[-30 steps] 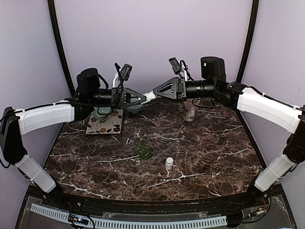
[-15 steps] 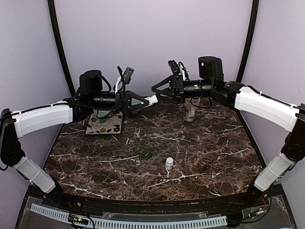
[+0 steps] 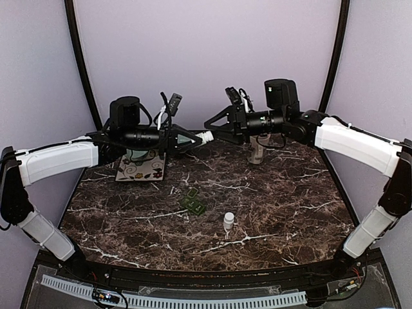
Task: Sort the pills into containers
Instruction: Unscrew the lid of the pill bottle.
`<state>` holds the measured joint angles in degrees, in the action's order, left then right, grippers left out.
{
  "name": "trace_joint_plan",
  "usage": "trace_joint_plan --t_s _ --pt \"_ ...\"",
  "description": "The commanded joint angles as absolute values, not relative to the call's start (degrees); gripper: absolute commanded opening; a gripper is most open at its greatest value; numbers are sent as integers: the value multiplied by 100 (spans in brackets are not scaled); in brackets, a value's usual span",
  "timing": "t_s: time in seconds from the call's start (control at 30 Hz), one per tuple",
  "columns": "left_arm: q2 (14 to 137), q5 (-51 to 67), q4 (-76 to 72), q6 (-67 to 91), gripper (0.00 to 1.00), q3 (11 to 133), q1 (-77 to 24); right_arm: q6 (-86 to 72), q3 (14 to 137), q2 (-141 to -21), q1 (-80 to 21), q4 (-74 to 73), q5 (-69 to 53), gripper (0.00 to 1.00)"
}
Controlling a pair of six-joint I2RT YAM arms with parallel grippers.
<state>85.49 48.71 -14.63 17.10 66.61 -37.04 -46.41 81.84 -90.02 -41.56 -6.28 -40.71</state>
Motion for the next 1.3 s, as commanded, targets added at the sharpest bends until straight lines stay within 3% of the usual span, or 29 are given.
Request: trace_joint_plan --t_s 0.0,0.77,0.93,1.17,1.27 --pt "8331 4783 -1405 1530 0 6840 -3733 -4623 8297 -9077 -4148 -562 -4150 57" --pt "8542 4739 -1266 1359 0 7049 -3734 -4667 8392 -9333 -4148 -544 -4307 48" --pt "8556 4715 -1206 1307 0 7024 -3735 -4671 8402 -9325 -4147 -519 -4337 35" --pt "8523 4645 -1222 1299 0 6966 -3729 -4673 8411 -9314 -4148 -510 -4414 0" --pt "8538 4744 -1335 1443 0 6956 -3722 -4536 8407 -9293 -4148 -557 -4463 0"
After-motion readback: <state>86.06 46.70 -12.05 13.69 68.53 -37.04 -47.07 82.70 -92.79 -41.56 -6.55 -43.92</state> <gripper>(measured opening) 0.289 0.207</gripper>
